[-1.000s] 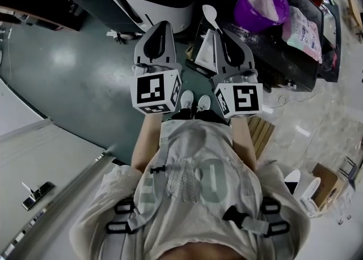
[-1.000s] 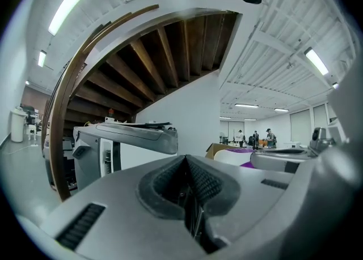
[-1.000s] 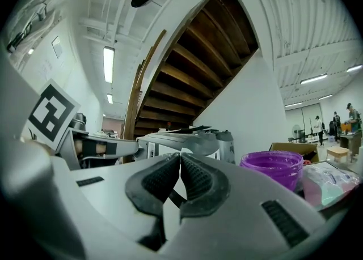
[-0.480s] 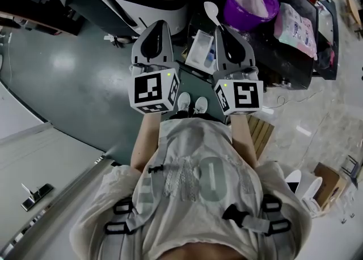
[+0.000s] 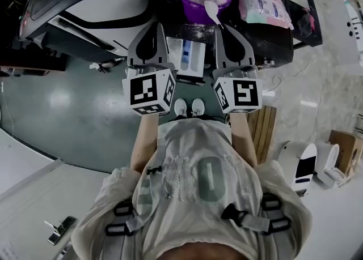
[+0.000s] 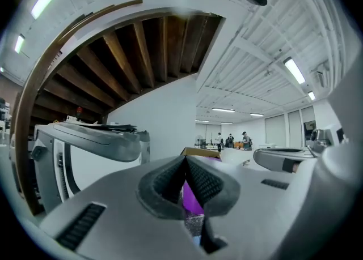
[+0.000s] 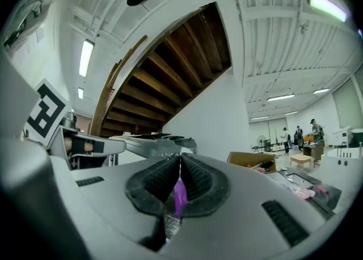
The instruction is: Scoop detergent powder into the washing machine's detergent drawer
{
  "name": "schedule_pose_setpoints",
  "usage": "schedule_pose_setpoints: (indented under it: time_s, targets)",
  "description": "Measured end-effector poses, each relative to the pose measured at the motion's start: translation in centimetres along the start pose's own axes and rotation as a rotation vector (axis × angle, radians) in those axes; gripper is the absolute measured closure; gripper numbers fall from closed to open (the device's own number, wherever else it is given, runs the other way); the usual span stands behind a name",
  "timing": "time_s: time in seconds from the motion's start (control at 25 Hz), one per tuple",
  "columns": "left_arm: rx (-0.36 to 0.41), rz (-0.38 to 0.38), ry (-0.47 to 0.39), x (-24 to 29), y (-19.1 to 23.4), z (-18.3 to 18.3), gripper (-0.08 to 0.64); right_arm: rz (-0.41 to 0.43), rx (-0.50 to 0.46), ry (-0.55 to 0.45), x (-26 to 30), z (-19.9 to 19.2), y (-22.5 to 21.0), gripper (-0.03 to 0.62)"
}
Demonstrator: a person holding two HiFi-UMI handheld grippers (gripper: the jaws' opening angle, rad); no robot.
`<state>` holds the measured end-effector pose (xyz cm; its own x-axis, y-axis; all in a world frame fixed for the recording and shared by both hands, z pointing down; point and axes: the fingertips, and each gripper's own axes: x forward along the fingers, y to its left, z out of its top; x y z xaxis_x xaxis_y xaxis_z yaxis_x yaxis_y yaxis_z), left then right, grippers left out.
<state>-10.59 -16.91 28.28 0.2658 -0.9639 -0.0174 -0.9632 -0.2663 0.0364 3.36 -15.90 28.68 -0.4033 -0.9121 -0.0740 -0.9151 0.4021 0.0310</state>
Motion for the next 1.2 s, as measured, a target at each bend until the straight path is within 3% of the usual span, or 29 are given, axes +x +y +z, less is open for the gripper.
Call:
schedule_pose_setpoints:
  time_s: [0.4,0.8,1.2]
  targets:
    - [0.022,-0.103,-0.003,2.0,-4.1,0.4,0.54,-0.136,0.009,-0.001,-2.6,0.0,-4.8,0.583]
    - [0.019,-0.112,0.017,3.8,-4.5,-0.2,0.54,-0.152,0.027,0.011,-1.9,-0.7,-6.3,0.583]
    - [0.01,-0.104,0.026,8.6,-3.3,-0.6,0.54,-0.15,0.035,0.012,2.5,-1.0,-8.7,0.583]
